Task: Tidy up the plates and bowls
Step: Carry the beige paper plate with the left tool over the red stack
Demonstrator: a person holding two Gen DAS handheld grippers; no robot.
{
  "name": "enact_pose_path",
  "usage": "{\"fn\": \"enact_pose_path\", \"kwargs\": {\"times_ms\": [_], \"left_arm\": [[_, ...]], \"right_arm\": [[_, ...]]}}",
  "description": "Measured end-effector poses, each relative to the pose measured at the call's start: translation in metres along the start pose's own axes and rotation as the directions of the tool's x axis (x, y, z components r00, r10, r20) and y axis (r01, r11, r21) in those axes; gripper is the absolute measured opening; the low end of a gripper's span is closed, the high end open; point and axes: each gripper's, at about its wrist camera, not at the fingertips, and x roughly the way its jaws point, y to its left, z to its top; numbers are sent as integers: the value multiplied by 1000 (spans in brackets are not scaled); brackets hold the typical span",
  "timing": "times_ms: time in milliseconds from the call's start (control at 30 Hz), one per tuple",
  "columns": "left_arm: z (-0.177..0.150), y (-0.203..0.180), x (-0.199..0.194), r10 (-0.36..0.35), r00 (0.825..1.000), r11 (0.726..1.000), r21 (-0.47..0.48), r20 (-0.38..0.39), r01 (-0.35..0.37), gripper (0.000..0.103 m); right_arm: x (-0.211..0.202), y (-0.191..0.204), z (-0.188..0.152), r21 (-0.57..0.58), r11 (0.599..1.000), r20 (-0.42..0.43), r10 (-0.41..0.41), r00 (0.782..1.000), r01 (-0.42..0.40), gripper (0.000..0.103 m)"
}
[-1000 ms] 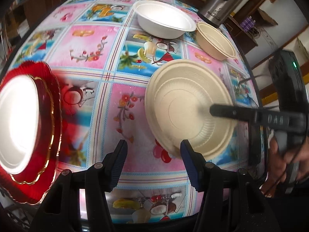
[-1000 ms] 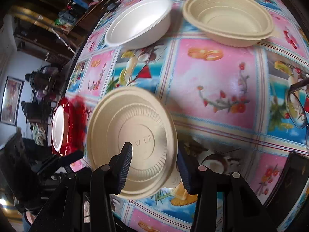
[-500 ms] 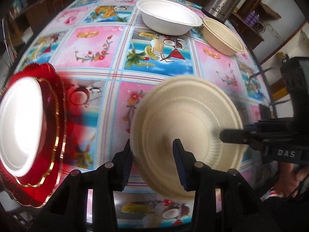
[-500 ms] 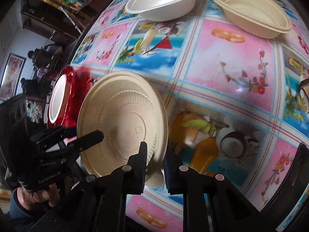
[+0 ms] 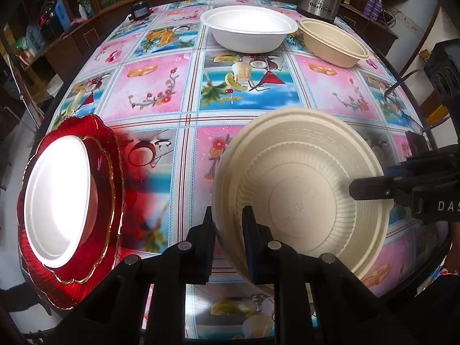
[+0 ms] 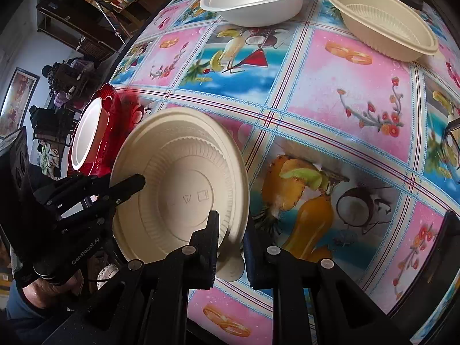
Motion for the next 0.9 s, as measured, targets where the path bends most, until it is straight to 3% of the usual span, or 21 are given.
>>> {"fn": "enact_pose_path", "kwargs": {"times_ms": [267, 700, 900], "left_arm": [[-1, -4, 0, 20, 1000, 1000, 18, 10, -20, 17], [-1, -11, -2, 45, 998, 997, 57, 39, -47, 18], [0, -15, -6, 74, 995, 994, 76, 71, -79, 18]], "right_arm": [[-2, 0, -3, -8, 1000, 12, -3, 1000, 4, 17], [-1, 13, -4, -105, 987, 59, -115, 992, 121, 20], [-2, 13, -6, -125, 983, 87, -127, 988, 137, 20]]}}
